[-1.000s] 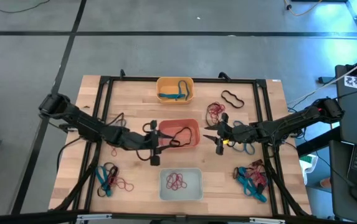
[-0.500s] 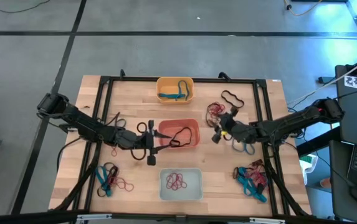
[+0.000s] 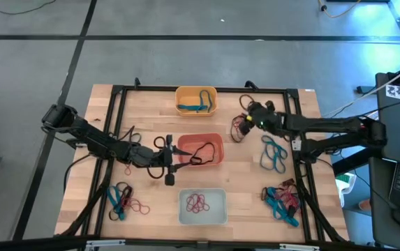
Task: Sort rubber bands into baskets
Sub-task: Put the black rubber band in the orange bin
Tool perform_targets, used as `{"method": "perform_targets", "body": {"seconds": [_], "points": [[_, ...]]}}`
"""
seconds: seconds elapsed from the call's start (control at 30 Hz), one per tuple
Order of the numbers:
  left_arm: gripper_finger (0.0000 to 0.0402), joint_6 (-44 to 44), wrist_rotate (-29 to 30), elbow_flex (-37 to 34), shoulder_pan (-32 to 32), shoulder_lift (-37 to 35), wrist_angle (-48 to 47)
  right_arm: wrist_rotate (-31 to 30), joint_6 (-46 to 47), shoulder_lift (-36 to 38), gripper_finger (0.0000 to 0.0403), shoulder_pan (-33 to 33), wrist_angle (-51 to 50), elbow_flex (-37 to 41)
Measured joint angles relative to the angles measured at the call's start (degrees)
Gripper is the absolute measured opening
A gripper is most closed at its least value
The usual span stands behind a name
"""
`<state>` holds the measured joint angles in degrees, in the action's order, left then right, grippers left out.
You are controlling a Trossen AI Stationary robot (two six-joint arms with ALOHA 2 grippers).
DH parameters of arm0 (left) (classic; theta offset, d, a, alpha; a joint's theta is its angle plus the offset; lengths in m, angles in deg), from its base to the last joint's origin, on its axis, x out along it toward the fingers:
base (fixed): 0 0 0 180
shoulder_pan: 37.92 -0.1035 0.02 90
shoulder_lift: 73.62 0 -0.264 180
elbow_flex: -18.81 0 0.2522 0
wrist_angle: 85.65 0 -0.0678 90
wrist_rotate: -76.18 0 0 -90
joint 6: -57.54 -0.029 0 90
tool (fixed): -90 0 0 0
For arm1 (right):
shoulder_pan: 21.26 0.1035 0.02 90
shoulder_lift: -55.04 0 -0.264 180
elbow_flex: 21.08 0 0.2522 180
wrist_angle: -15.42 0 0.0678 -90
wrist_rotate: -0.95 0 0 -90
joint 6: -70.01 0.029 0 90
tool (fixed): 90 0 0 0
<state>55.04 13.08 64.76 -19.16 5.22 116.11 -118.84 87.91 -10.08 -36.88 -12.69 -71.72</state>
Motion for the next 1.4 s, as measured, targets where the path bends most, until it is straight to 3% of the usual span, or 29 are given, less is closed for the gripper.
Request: {"method": "perform_targets", "body": {"seconds": [0.37,0.63,1.07,1.2,1.4], "points": [[0.0143,0.9,0.0,0.0,0.0,0.0,-0.6,10.3,-0.3,-0.5,0.0156,-15.9,-9.6,0.0],[0.0143,0.7,0.2,0.0,0.0,0.0,-0.6,17.5,-2.8,-6.9,0.0156,-24.2,-9.6,0.0],[0.0143,0.4,0.2,0.0,0.0,0.0,-0.6,19.9,-7.5,-17.0,0.0156,-28.4,-8.7,0.1],[0.0143,0.5,0.2,0.0,0.0,0.0,-1.0,21.9,-8.1,-17.8,0.0156,-28.3,-8.3,0.1],[0.0143,0.5,0.4,0.0,0.0,0.0,-1.7,20.2,-9.0,-18.1,0.0156,-28.3,-6.6,0.1]]}}
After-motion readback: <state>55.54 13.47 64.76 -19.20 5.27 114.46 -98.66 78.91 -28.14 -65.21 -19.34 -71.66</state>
